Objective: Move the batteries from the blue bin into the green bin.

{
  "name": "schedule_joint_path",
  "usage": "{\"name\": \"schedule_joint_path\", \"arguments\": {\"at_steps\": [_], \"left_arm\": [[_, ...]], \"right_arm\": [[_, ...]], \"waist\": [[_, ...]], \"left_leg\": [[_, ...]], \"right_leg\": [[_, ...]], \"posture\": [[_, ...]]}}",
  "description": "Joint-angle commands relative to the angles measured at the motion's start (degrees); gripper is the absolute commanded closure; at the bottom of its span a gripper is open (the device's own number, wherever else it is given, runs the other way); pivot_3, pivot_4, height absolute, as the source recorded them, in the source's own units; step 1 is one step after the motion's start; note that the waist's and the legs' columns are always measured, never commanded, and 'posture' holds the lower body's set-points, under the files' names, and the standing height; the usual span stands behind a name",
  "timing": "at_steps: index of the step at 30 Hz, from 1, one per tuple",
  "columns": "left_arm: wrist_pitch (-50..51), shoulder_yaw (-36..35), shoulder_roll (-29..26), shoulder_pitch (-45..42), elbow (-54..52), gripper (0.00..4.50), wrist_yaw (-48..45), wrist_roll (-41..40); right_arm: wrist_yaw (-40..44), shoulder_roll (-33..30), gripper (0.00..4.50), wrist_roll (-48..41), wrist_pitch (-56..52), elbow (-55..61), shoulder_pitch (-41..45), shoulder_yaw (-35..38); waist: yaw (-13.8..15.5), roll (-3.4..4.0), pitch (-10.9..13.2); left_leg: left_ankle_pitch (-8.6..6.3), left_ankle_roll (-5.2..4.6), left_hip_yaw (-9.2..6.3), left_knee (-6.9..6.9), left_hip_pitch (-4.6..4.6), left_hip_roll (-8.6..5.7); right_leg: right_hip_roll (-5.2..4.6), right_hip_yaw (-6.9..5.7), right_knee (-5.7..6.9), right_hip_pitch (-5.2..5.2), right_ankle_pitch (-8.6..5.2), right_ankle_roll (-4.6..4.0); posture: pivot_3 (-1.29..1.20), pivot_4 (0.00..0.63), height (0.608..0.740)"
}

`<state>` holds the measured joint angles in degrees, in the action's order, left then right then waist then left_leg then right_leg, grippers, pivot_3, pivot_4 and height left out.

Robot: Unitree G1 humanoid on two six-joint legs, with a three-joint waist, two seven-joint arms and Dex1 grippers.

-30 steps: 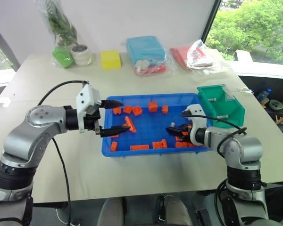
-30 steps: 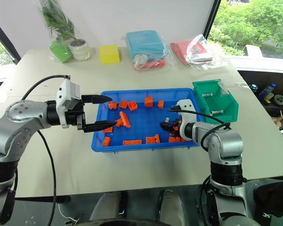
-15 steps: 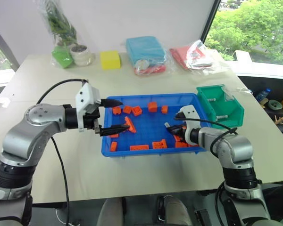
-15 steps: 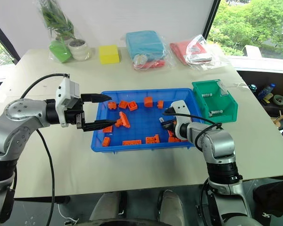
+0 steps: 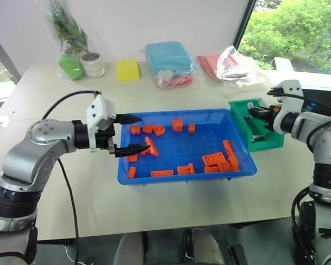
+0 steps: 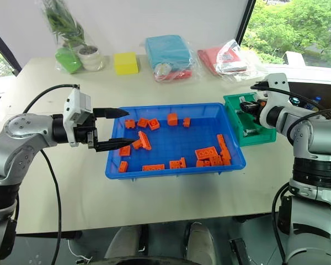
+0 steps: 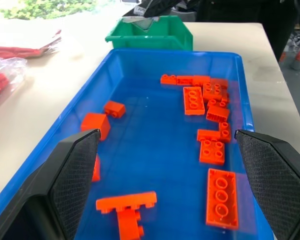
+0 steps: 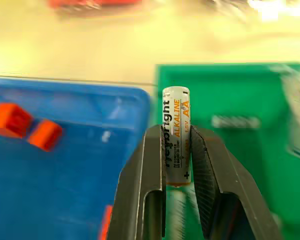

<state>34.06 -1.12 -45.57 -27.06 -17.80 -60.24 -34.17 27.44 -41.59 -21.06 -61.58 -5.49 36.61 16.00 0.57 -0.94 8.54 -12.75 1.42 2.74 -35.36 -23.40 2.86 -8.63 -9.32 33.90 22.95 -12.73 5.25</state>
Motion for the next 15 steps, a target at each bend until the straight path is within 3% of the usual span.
{"name": "schedule_joint_path", "arguments": {"at_steps": [1,4,9,12,15], "left_arm": [[-1.7,-0.4,0.1,-1.0,0.3,0.0,-0.7,0.6],[-2.0,-0.4,0.0,-1.1,0.8,0.0,-1.2,0.7],[-0.8,-3.4,-2.4,-0.4,2.1,0.0,-3.0,-0.7],[1.7,-6.7,-5.2,-0.1,2.9,0.0,-4.3,-3.4],[4.0,-10.3,-9.6,2.7,2.7,0.0,-8.1,-6.0]], "right_arm": [[1.7,-2.0,2.97,1.6,5.1,-1.2,-0.4,-1.1],[5.5,-3.7,1.47,2.5,11.4,-1.8,-1.1,-2.7],[29.1,-14.6,1.47,1.4,34.1,-0.3,-7.7,-2.4],[42.1,-20.4,1.47,-1.7,39.9,-1.8,-12.4,-0.4],[49.0,-24.1,1.47,-0.9,45.4,-2.3,-17.7,-0.3]], "waist": [[0.0,0.03,0.0],[0.0,0.07,0.0],[0.6,0.19,0.1],[0.2,0.16,0.1],[-0.2,0.14,0.1]], "left_leg": [[0.0,0.0,0.01,0.01,0.0,0.0],[0.0,0.0,0.04,0.01,0.0,0.01],[0.0,0.0,0.02,-0.01,-0.03,-0.02],[0.0,0.01,0.02,0.07,0.0,-0.01],[0.0,0.01,0.06,0.07,0.05,0.01]], "right_leg": [[0.0,0.0,0.0,0.02,0.02,0.03],[0.0,0.01,0.0,0.03,0.03,0.05],[-0.02,0.01,-0.12,-0.04,0.01,0.07],[0.01,0.0,-0.43,-0.18,-0.02,0.02],[0.0,0.0,-0.47,-0.21,-0.04,-0.01]], "posture": [[0.0,0.15,0.704],[0.0,0.15,0.704],[0.0,0.15,0.704],[0.0,0.15,0.704],[0.0,0.15,0.704]]}}
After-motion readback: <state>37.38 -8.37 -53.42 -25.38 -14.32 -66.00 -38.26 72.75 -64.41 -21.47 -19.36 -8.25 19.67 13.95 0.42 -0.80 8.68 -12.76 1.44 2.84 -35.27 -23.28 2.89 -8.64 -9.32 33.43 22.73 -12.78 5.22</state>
